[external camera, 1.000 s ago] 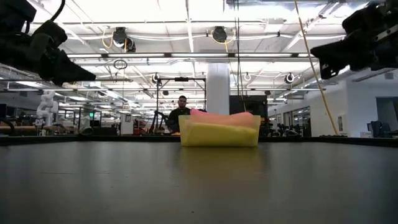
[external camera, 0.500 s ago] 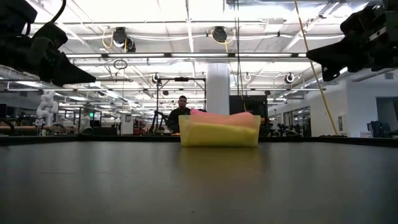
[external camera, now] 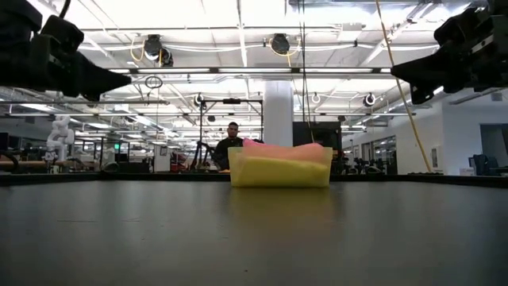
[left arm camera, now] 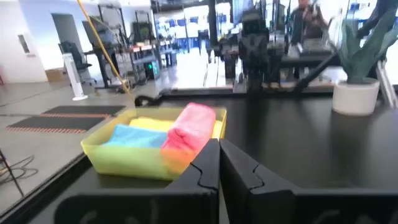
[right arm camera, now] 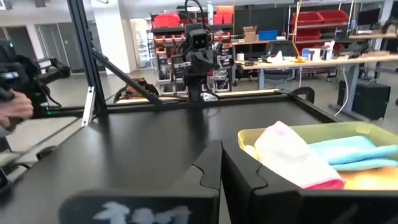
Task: Fold microfiber towels
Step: Return to Home Position
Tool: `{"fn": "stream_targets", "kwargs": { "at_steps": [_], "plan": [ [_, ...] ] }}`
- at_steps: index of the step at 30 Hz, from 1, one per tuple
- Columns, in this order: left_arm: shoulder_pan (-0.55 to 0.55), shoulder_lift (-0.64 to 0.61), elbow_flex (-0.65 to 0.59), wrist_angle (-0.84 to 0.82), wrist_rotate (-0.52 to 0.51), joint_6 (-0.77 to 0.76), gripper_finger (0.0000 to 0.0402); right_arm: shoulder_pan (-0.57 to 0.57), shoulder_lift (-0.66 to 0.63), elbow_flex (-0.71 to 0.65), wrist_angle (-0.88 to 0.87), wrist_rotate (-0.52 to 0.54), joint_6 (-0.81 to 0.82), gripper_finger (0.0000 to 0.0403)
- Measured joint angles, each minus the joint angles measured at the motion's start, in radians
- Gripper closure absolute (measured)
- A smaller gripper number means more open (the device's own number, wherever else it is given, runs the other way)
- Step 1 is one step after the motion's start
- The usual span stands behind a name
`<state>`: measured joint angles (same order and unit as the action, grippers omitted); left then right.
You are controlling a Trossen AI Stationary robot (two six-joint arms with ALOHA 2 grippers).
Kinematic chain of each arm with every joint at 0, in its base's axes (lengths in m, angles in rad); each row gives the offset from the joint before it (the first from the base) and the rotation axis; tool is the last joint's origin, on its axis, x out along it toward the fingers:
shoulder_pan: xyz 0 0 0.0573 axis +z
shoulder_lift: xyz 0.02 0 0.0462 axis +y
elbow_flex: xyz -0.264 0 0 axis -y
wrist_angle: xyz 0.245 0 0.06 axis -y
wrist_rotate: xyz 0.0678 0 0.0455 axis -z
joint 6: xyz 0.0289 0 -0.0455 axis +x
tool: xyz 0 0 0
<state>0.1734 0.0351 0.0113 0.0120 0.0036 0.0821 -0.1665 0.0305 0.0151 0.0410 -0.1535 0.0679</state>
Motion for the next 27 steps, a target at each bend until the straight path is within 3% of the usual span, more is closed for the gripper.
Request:
{"fn": "stream_targets", "kwargs": {
  "at_steps": [15,27],
  "plan": [
    [0.001,0.089,0.0,0.012,-0.031,-0.087,0.0387,0.0,0.003,0.0,0.005,-0.003,0.043,0.0403],
    [0.001,0.089,0.0,0.014,-0.032,-0.088,0.0387,0.106,-0.03,0.0,0.046,-0.006,0.045,0.0403]
  ]
}}
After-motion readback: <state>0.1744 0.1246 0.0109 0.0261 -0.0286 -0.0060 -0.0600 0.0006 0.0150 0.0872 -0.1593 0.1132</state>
